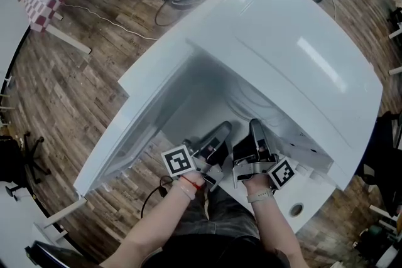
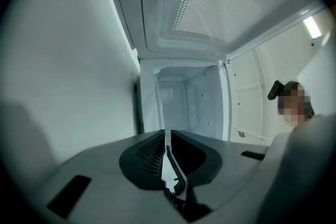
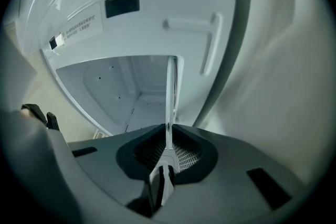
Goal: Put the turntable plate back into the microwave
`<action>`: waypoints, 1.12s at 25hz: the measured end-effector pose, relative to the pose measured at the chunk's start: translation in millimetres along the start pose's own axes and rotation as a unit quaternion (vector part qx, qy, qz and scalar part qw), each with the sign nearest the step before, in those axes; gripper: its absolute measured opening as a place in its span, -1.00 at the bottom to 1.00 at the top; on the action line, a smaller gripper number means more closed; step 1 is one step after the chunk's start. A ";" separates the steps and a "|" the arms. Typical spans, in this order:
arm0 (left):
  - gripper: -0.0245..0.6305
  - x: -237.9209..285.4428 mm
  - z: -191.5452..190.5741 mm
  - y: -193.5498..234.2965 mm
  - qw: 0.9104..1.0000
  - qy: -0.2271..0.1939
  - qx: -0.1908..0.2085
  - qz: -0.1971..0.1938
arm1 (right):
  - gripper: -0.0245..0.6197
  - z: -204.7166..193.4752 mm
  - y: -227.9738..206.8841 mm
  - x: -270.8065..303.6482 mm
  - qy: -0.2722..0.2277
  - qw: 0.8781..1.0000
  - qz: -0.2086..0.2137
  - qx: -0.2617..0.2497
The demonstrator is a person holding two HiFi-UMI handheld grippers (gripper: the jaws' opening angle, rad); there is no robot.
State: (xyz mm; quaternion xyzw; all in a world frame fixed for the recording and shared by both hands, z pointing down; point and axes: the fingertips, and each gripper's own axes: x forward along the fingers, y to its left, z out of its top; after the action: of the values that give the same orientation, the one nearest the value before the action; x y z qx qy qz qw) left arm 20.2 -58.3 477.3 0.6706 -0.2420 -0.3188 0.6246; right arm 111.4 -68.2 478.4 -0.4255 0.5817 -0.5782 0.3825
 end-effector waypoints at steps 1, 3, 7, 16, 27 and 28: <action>-0.78 0.0 0.3 -0.1 1.000 0.000 0.000 0.000 | -0.76 0.9 -0.7 -0.8 -0.001 1.000 -0.002 0.002; -0.78 0.6 0.2 -0.2 1.000 0.000 0.002 0.000 | -0.76 3.7 -1.5 -2.3 -0.007 1.000 -0.003 0.007; -0.78 1.4 -1.4 0.4 1.000 0.001 0.005 0.001 | -0.76 4.5 -2.7 -2.5 -0.004 1.000 -0.001 0.005; -0.81 2.8 -7.2 1.5 1.000 0.012 0.014 0.006 | -0.76 -1.0 -1.0 -7.3 0.015 1.000 0.003 -0.007; -0.89 8.9 -14.0 -5.8 1.000 0.024 0.015 -0.005 | -0.85 -16.7 1.7 -23.6 0.046 0.999 0.007 -0.022; -0.89 9.1 -14.6 -6.7 1.000 0.025 0.014 -0.005 | -0.86 -17.4 2.4 -24.4 0.048 0.999 0.007 -0.023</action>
State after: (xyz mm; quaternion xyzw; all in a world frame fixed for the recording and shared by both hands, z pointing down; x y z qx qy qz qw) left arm 36.5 -54.2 469.7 0.6884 -0.2271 -0.3019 0.6192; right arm 103.4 -39.3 475.5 -0.4018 0.6153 -0.5816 0.3488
